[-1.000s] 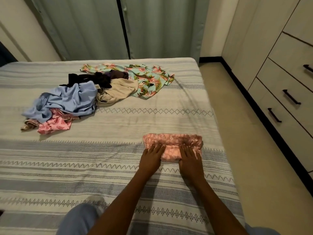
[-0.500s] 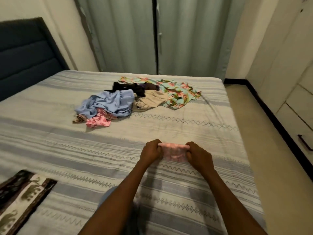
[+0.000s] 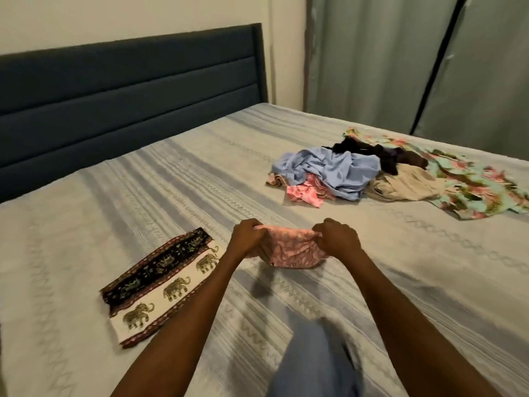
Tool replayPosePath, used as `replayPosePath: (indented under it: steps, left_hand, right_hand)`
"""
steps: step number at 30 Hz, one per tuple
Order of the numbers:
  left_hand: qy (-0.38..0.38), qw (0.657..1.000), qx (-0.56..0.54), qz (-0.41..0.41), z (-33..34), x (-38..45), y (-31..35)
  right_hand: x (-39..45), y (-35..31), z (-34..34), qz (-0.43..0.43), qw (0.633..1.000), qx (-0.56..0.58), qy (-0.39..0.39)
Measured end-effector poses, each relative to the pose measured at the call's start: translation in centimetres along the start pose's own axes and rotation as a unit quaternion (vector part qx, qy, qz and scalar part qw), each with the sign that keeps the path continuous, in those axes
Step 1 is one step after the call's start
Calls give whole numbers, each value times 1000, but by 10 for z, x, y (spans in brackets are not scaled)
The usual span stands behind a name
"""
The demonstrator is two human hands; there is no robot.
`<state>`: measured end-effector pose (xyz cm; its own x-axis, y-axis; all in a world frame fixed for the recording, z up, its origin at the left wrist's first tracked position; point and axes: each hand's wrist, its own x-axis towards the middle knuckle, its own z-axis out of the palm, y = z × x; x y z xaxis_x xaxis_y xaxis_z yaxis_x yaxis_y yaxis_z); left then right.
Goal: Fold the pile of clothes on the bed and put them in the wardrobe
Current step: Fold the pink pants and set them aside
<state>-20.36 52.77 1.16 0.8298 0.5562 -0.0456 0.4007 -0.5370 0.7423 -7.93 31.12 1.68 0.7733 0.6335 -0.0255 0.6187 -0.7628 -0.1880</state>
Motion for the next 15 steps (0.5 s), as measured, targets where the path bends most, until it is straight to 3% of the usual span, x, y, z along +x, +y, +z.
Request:
replayPosePath:
  steps: [4, 7, 10, 12, 15]
  left_hand:
    - [116, 992, -55, -20, -32, 28, -34]
    - [194, 978, -35, 61, -44, 47, -56]
    - [201, 968, 3, 149, -43, 60, -82]
    - [170, 977, 38, 124, -27, 63, -109]
    - [70, 988, 135, 33, 9, 49, -153]
  right_hand:
    - [76, -56, 16, -10, 991, 124, 43]
    - [120, -85, 29, -31, 974, 202, 102]
    - [153, -99, 49, -75, 961, 227, 136]
    - [164, -99, 71, -102, 972, 185, 105]
    - [161, -90, 118, -113, 991, 12, -72]
